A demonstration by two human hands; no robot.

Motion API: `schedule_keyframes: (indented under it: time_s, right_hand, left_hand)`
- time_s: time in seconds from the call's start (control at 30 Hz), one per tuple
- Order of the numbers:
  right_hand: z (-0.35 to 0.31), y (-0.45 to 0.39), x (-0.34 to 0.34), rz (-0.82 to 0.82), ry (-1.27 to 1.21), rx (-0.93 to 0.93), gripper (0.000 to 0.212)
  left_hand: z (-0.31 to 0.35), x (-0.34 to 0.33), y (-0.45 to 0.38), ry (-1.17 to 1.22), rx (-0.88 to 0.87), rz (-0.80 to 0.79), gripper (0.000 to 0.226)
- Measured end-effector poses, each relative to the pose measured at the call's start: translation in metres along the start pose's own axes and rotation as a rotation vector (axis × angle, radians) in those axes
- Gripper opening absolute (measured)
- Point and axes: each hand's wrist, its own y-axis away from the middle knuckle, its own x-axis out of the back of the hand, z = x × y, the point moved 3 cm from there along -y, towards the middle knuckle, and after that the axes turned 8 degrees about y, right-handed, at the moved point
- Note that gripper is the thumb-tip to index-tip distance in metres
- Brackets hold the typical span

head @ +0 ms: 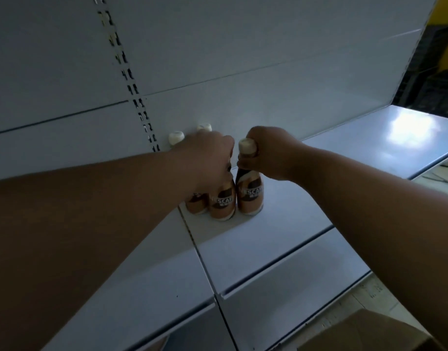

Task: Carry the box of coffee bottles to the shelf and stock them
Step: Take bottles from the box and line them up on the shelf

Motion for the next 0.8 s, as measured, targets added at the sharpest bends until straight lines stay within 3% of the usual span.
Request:
schedule_keyframes:
  time_s: [0.1,0.23,0.47,0.7,0.8]
  right_hand:
    - [0.004,-0.019,-0.003,0.046,0.015,-0.027,0.035]
    - [0.008,-0.044,-0.012,0.113,-0.059,-0.078,0.038]
    - [-0.007,-0.088,-0.027,0.118,0.024,-0.047,0.022]
    - [-0.001,-0.095,-0.033,0.151,-0.008,-0.131,0.025]
    - [0.002,-0.082,-0.033,0.176,-0.056,-0.167,0.043]
  left_hand:
    - [-0.004,0.000,-0.017,-0.187,-0.061,0.104,0.031]
    - [-0.021,-0.004,-0.030,-0.264,-0.067,0.103,0.029]
    - [-0.029,-0.015,-0.041,-0.160,0.005,0.062,0.037]
    - [-0.033,-0.015,-0.043,-0.128,-0.005,0.058,0.040]
    - [-0.033,-0.013,-0.040,-0.149,-0.023,0.080,0.043]
